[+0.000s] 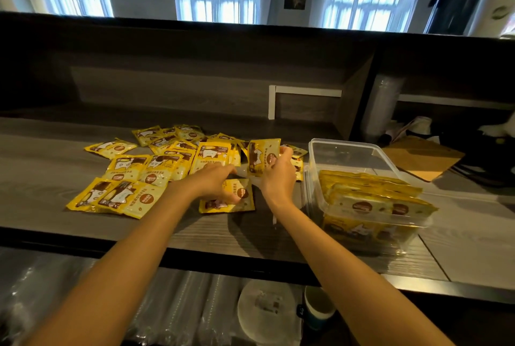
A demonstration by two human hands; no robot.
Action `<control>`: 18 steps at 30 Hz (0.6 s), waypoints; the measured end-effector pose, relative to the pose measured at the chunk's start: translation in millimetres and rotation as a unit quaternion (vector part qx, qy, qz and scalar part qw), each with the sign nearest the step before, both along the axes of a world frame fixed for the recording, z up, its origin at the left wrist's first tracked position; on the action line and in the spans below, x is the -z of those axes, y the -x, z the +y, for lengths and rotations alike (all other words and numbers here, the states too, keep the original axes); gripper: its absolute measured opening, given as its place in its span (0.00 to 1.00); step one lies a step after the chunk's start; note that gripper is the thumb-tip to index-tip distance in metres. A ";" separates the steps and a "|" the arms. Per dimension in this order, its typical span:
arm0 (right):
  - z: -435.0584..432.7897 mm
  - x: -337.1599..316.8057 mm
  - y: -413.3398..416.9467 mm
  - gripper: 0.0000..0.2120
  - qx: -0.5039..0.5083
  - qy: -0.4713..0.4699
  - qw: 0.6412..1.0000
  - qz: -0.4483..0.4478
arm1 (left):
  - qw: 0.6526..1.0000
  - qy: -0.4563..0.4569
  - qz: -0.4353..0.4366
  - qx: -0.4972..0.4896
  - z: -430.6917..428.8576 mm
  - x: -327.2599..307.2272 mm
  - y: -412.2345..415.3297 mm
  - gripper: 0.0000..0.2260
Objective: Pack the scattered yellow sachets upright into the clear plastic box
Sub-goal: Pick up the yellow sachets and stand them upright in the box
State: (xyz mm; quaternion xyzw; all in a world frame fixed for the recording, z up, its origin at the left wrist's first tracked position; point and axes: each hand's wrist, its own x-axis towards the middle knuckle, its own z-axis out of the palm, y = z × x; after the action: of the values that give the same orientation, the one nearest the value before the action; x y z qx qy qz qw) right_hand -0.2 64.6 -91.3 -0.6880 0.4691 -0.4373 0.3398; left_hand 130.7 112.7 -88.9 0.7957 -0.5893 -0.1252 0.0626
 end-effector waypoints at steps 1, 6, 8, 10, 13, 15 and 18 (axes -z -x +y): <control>1.2 -2.0 0.8 0.16 -0.006 0.001 1.000 -0.002 | 1.000 0.020 0.008 -0.013 -0.9 0.4 1.0 0.22; 4.9 -21.3 1.6 0.08 -0.012 0.055 0.998 -0.009 | 0.955 0.240 0.099 -0.141 6.9 -12.2 10.4 0.05; 6.1 -37.3 3.6 0.07 -0.006 0.087 0.996 -0.019 | 0.915 0.328 0.140 -0.190 8.5 -23.4 15.0 0.04; 7.2 -55.7 8.2 0.07 0.001 0.111 0.993 -0.031 | 0.875 0.400 0.183 -0.204 6.4 -34.7 20.1 0.06; 5.4 -81.9 20.5 0.09 0.020 0.135 0.990 -0.046 | 0.822 0.466 0.273 -0.182 0.5 -52.4 32.8 0.13; -0.1 -95.8 31.9 0.09 0.040 0.152 0.987 -0.035 | 0.799 0.490 0.313 -0.153 -4.6 -62.6 43.6 0.18; -13.6 -108.8 55.2 0.09 0.065 0.177 0.982 -0.005 | 0.791 0.504 0.329 -0.110 -15.3 -74.6 62.3 0.12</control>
State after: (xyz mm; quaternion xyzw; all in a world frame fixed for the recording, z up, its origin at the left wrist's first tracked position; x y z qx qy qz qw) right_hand -55.4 51.0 17.5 -0.7034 0.4260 -0.5378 0.1859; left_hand 68.4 97.4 -14.3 0.6217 -0.4209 -0.0565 0.6581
